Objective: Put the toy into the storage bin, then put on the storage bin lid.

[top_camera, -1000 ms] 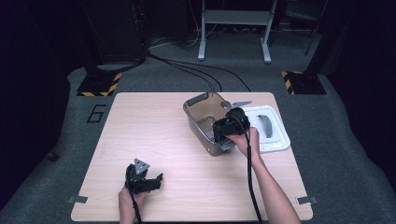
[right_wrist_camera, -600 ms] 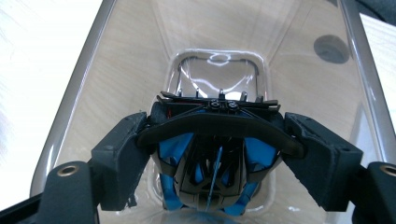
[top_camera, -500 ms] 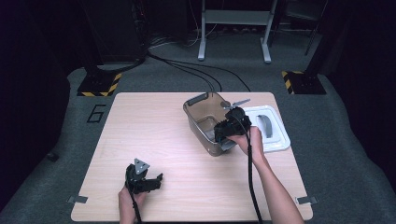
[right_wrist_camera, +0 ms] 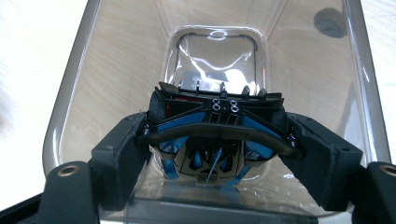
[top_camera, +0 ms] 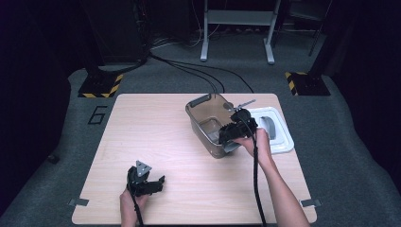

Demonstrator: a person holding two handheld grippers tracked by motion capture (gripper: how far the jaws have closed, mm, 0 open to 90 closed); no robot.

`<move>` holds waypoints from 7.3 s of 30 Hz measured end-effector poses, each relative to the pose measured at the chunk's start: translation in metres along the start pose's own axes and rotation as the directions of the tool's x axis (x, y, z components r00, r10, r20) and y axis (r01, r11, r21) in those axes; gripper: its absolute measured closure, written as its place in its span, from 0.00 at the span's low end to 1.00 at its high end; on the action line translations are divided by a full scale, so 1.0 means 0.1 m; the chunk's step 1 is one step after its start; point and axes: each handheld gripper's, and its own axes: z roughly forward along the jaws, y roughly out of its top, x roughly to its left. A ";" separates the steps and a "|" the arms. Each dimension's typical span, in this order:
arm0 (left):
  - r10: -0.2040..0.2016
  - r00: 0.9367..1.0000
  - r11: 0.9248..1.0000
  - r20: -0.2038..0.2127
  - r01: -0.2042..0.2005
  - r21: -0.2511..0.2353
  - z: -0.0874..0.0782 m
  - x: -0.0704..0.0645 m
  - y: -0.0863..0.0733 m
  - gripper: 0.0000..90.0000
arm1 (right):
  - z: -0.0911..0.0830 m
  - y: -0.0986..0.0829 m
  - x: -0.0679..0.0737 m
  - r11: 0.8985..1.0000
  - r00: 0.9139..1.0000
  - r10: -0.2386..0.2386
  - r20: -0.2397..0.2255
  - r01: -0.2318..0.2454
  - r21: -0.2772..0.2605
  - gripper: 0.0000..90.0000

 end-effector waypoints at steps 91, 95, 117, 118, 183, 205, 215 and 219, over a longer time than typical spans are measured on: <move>-0.001 1.000 1.000 0.001 0.001 0.000 0.00 0.00 0.00 0.15 | -0.27 -0.13 0.07 1.000 1.000 -0.025 -0.008 0.025 -0.008 0.00; -0.001 1.000 1.000 0.001 0.001 -0.001 0.00 0.00 0.00 0.15 | -0.38 -0.18 0.01 0.999 1.000 -0.023 -0.009 0.022 -0.043 0.00; 0.005 1.000 1.000 -0.002 -0.005 0.000 0.00 -0.01 0.00 0.15 | -0.45 -0.74 -0.78 0.985 0.986 0.156 0.057 -0.152 -0.081 0.00; 0.002 1.000 1.000 -0.004 -0.002 -0.004 0.00 -0.01 0.00 0.15 | -0.43 -0.77 -0.82 0.983 0.984 0.169 0.055 -0.164 -0.078 0.00; 0.002 1.000 1.000 -0.001 -0.002 -0.001 0.00 0.00 0.00 0.15 | 0.22 -1.07 -1.38 0.910 0.894 0.401 0.201 -0.362 -0.203 0.34; 0.003 1.000 1.000 -0.003 -0.003 -0.005 0.00 0.00 0.00 0.15 | 0.29 -0.96 -1.43 0.933 0.894 0.356 0.272 -0.324 -0.156 0.74; 0.003 1.000 1.000 -0.001 -0.003 0.000 0.00 0.00 0.00 0.15 | 0.08 -0.91 -1.37 0.948 0.906 0.316 0.283 -0.285 -0.144 0.74; 0.002 1.000 1.000 -0.001 -0.002 -0.001 0.00 0.00 0.00 0.15 | -0.02 -0.91 -1.37 0.948 0.910 0.313 0.271 -0.282 -0.149 0.74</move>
